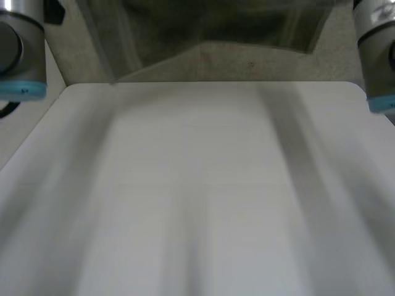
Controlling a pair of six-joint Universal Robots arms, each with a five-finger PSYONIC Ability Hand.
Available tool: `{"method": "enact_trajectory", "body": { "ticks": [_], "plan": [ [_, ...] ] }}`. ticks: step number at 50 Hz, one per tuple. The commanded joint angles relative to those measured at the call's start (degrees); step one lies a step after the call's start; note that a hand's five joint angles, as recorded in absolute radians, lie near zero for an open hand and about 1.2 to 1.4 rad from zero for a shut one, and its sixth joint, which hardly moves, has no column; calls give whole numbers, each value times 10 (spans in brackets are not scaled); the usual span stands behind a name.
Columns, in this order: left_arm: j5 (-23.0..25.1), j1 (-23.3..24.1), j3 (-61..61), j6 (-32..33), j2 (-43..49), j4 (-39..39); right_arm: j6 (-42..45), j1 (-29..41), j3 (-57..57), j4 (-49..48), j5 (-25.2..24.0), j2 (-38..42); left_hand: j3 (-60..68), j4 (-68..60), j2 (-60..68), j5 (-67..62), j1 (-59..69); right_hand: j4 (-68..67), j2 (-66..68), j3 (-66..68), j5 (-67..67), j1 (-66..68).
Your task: Fold the towel.
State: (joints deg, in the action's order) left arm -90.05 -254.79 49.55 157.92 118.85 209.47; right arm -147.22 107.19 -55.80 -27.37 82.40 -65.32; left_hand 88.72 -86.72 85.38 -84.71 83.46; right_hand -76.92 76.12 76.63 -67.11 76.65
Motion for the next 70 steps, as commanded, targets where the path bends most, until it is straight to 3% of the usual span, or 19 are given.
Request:
{"method": "enact_trajectory", "body": {
  "ticks": [1, 6, 11, 18, 22, 26, 31, 36, 38, 39, 41, 42, 43, 46, 64, 70],
  "plan": [
    [37, -18, 152, 6, 0, 12, 0, -1, -85, 60, -75, 12, -87, 67, -54, 147, -35, -31, 39, 34, -29, 33],
    [90, -38, 274, 8, 6, 71, -1, -2, -183, 60, -108, 12, -87, 67, -54, 147, -35, -31, 39, 34, -29, 33],
    [162, -63, 423, 11, 20, 177, 4, -5, -278, 61, -121, 15, -87, 67, -54, 147, -35, -31, 39, 34, -29, 33],
    [239, -66, 511, 20, 13, 209, 6, -24, -373, 61, -117, 18, -87, 67, -54, 147, -35, -31, 39, 34, -29, 33],
    [280, -79, 538, 66, -32, 203, -3, -35, -394, 64, -112, -4, -87, 67, -54, 147, -35, -31, 39, 34, -29, 33],
    [289, -95, 558, 100, -64, 201, -5, -60, -432, 75, -113, -74, -87, 67, -54, 147, -35, -31, 39, 34, -29, 33],
    [291, -94, 588, 166, -89, 205, -22, -71, -461, 74, -121, -82, -87, 67, -54, 147, -35, -31, 39, 34, -29, 33],
    [302, -93, 620, 261, -91, 226, -47, -73, -468, 76, -121, -80, -87, 67, -54, 147, -35, -31, 39, 34, -29, 33],
    [319, -97, 639, 343, -86, 254, -54, -73, -468, 76, -120, -79, -99, 79, -65, 159, -46, -31, 39, 34, -29, 33],
    [319, -97, 639, 343, -86, 255, -57, -73, -468, 76, -119, -78, -99, 79, -65, 159, -46, -31, 39, 34, -29, 33],
    [334, -102, 660, 413, -85, 276, -57, -72, -468, 76, -119, -74, -281, 261, -248, 341, -228, -31, 39, 34, -29, 33],
    [334, -102, 660, 413, -85, 276, -57, -69, -467, 76, -117, -68, -282, 262, -249, 342, -230, -31, 39, 34, -29, 33],
    [341, -102, 670, 442, -85, 278, -57, -68, -467, 76, -116, -65, -395, 375, -362, 455, -343, -31, 39, 34, -29, 33],
    [350, -102, 688, 481, -85, 282, -57, -67, -467, 77, -116, -61, -489, 469, -455, 549, -436, -31, 39, 34, -29, 33],
    [353, -94, 714, 514, -74, 313, -57, -67, -469, 86, -116, -60, -523, 503, -489, 583, -470, -31, 39, 34, -29, 33],
    [354, -91, 723, 581, -64, 312, -57, -67, -469, 86, -116, -60, -516, 496, -483, 576, -463, -31, 39, 34, -29, 33]
  ]
}}
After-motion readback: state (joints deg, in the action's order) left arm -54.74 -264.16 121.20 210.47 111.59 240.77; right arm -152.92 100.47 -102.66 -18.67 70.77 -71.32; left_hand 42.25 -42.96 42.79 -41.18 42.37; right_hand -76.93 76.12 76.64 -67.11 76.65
